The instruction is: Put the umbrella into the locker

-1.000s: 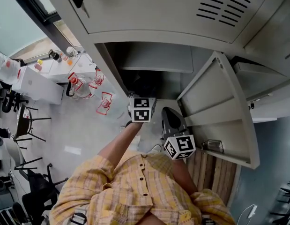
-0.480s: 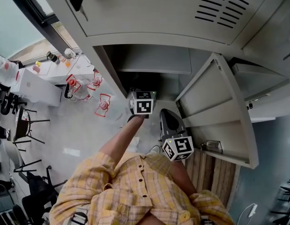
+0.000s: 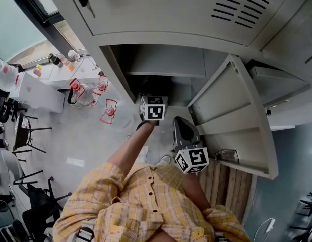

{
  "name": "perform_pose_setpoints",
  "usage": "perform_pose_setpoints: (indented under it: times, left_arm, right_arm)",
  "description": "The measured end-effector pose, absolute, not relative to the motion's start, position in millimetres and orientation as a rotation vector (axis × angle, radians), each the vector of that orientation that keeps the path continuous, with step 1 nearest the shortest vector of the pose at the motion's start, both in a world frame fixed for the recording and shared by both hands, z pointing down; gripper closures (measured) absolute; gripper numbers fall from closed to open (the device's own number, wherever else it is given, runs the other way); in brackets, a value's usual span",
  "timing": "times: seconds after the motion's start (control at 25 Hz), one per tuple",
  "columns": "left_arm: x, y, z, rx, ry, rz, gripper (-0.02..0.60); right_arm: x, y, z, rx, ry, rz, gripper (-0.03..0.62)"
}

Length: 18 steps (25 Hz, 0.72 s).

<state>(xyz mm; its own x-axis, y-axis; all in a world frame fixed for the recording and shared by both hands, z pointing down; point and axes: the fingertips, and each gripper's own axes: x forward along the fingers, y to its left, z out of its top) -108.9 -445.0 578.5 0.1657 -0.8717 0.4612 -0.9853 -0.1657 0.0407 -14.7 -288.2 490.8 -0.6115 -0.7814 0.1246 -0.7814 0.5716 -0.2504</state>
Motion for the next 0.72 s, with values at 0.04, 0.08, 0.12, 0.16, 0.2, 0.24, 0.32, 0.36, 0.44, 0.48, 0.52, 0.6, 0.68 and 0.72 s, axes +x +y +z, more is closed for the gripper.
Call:
perform_pose_setpoints:
  times: [0.04, 0.08, 0.12, 0.16, 0.2, 0.24, 0.32, 0.36, 0.44, 0.48, 0.52, 0.6, 0.68, 0.72]
  left_arm:
    - [-107.0, -445.0, 579.4, 2.131, -1.767, 0.465, 0.226]
    - [-105.2, -444.9, 580.2, 2.143, -1.760, 0.449, 0.214]
    - [-104.6, -444.3, 578.6, 2.154, -1.758, 0.439, 0.207]
    - [-104.9, -443.4, 575.0, 2.163, -1.761, 0.437, 0.201]
    - [-105.3, -442.0, 571.8, 2.167, -1.763, 0.436, 0.201]
    - [-105.0, -440.3, 570.3, 2.168, -1.763, 0.435, 0.201]
    - [-103.0, -436.9, 567.4, 2.176, -1.759, 0.422, 0.201]
    - [-102.6, -435.0, 564.0, 2.181, -1.761, 0.413, 0.201]
    - [-102.8, -429.5, 556.6, 2.184, -1.767, 0.397, 0.201]
    - [-102.6, -426.3, 553.2, 2.187, -1.768, 0.392, 0.201]
    - [-102.3, -422.8, 550.1, 2.191, -1.766, 0.388, 0.201]
    - [-101.6, -414.5, 545.3, 2.196, -1.759, 0.371, 0.201]
    - [-101.9, -403.9, 541.0, 2.193, -1.753, 0.350, 0.201]
    - [-102.4, -397.9, 538.5, 2.192, -1.753, 0.342, 0.202]
  right_arm:
    - [-14.7, -287.6, 490.8, 1.384, -2.785, 0.443, 0.595]
    - [-14.6, -287.3, 490.3, 1.382, -2.786, 0.440, 0.595]
    - [-14.2, -287.1, 489.5, 1.381, -2.787, 0.437, 0.595]
    - [-13.7, -286.7, 488.7, 1.380, -2.788, 0.433, 0.595]
    - [-12.9, -286.2, 487.9, 1.379, -2.789, 0.430, 0.595]
    - [-12.1, -285.5, 487.2, 1.379, -2.790, 0.427, 0.595]
    - [-10.5, -283.8, 486.3, 1.377, -2.790, 0.422, 0.595]
    - [-9.7, -282.8, 485.9, 1.376, -2.791, 0.420, 0.595]
    - [-7.7, -280.8, 485.0, 1.375, -2.792, 0.417, 0.595]
    - [-6.5, -279.9, 484.4, 1.375, -2.792, 0.416, 0.595]
    - [-5.2, -279.1, 483.9, 1.376, -2.793, 0.414, 0.595]
    - [-3.3, -277.6, 482.2, 1.374, -2.796, 0.409, 0.595]
    - [-3.5, -275.5, 479.9, 1.356, -2.804, 0.395, 0.595]
    - [-4.0, -274.4, 478.4, 1.341, -2.810, 0.383, 0.595]
